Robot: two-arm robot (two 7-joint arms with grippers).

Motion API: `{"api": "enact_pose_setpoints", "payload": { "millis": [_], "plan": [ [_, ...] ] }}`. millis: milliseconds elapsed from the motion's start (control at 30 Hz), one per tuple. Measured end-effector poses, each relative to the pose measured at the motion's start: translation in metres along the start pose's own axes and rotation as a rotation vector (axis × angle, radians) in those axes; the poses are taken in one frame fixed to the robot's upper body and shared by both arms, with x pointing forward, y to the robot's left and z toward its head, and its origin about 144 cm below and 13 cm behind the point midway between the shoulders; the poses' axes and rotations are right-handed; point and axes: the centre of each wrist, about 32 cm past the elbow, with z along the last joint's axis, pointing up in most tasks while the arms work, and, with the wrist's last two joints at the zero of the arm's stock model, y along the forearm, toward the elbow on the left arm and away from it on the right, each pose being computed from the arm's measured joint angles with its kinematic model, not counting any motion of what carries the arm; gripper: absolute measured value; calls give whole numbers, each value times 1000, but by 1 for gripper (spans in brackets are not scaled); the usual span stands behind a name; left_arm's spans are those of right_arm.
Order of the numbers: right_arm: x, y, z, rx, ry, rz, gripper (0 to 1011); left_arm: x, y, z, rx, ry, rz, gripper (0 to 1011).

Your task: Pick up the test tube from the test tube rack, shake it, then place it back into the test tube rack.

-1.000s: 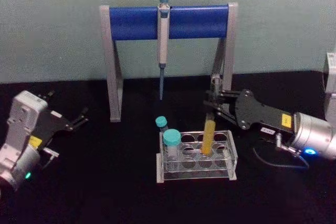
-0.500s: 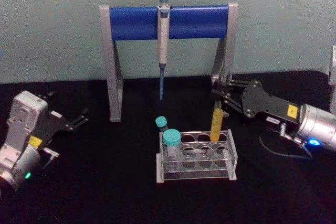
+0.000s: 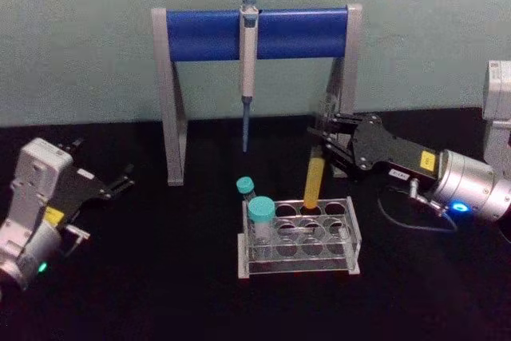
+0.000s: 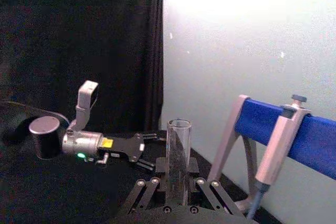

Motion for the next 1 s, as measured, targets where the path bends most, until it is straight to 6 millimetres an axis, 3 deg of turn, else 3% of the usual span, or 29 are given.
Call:
{"api": "enact_pose_setpoints", "payload": {
  "millis": [400,733,1000],
  "plan": [
    [-13,1,-4,38,45,55,232,0,0,0,0,0,0,1001],
    [-28,-19,1,-4,53,75,232,0,0,0,0,0,0,1001],
    [-28,-34,7,-43,25,27,232,0,0,0,0,0,0,1001]
  ]
}}
